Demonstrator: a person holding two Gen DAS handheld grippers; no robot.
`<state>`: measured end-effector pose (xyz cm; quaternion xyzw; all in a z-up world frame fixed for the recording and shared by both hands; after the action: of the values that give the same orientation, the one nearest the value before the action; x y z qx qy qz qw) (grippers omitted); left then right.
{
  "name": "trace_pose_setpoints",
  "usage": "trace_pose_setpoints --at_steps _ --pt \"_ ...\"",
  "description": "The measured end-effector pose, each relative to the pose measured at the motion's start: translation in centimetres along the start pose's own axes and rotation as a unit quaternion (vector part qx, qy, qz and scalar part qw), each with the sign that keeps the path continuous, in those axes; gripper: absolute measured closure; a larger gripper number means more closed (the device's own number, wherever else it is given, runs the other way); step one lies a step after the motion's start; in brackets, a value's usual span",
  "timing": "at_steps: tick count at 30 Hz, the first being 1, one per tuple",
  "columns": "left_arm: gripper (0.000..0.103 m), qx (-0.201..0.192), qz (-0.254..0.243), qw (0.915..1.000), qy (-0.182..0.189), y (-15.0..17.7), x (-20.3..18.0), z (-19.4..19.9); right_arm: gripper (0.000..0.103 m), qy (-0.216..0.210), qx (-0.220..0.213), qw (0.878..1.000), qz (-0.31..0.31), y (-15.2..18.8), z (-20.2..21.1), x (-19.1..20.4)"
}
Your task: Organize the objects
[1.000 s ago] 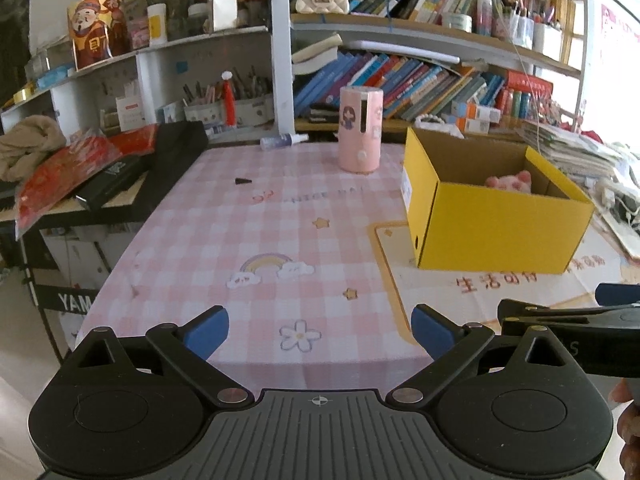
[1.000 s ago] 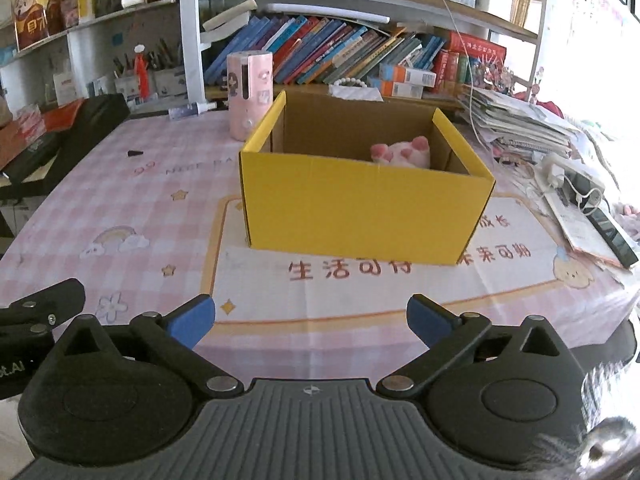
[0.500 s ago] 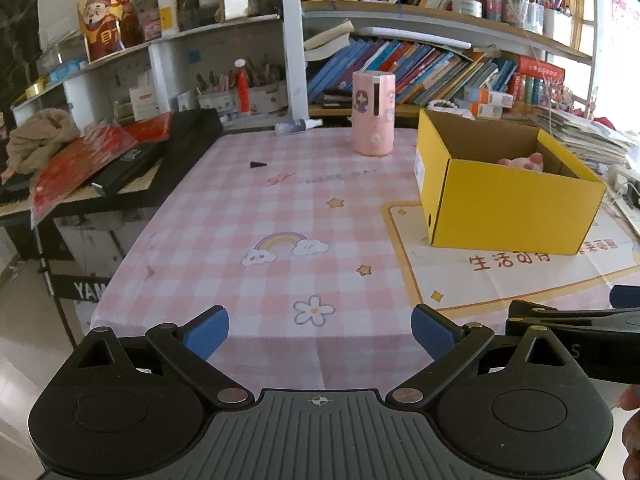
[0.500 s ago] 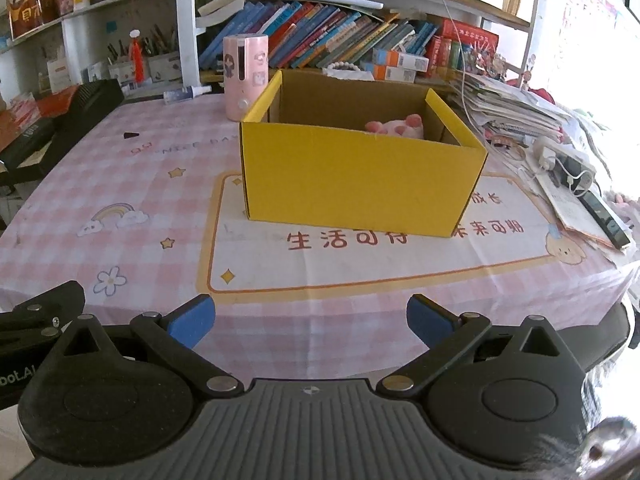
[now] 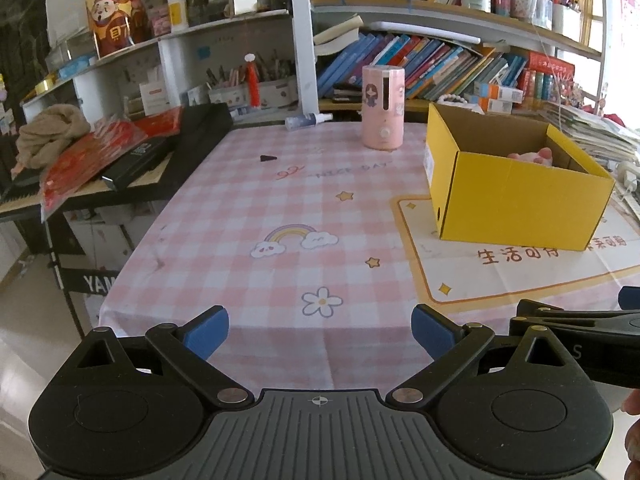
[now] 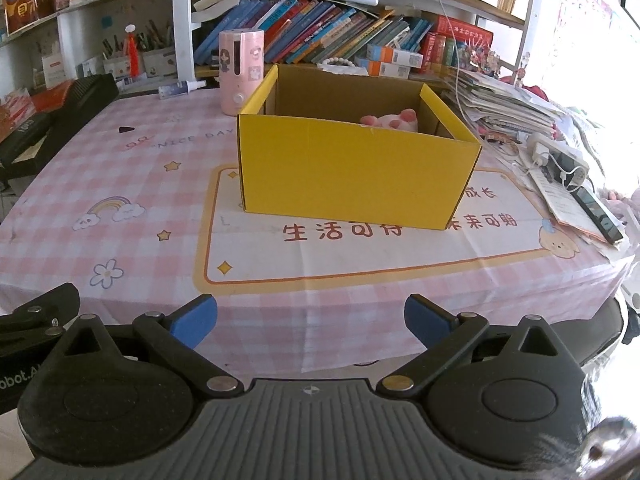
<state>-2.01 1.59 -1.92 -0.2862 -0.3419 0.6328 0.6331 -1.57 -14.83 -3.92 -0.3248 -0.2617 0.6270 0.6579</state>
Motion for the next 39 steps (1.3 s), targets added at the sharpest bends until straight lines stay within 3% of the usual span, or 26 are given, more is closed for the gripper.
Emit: trace_pose_setpoints --at_steps 39 --pt "0.004 0.009 0.0 1.0 0.002 0.28 0.12 -0.38 0.002 0.005 0.007 1.0 0.0 0.14 -0.37 -0.01"
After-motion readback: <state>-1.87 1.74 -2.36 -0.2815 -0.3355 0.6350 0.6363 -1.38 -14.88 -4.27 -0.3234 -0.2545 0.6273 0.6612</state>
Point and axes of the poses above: each gripper's, at about its wrist camera, not at the fingertips, and z roughly against the way its jaws point, x to its left, y to its underside, the point moved 2 cm from there along -z, roughly the way its jaws point, and after that the axes turned 3 degrees about -x, right-handed, at the moved point
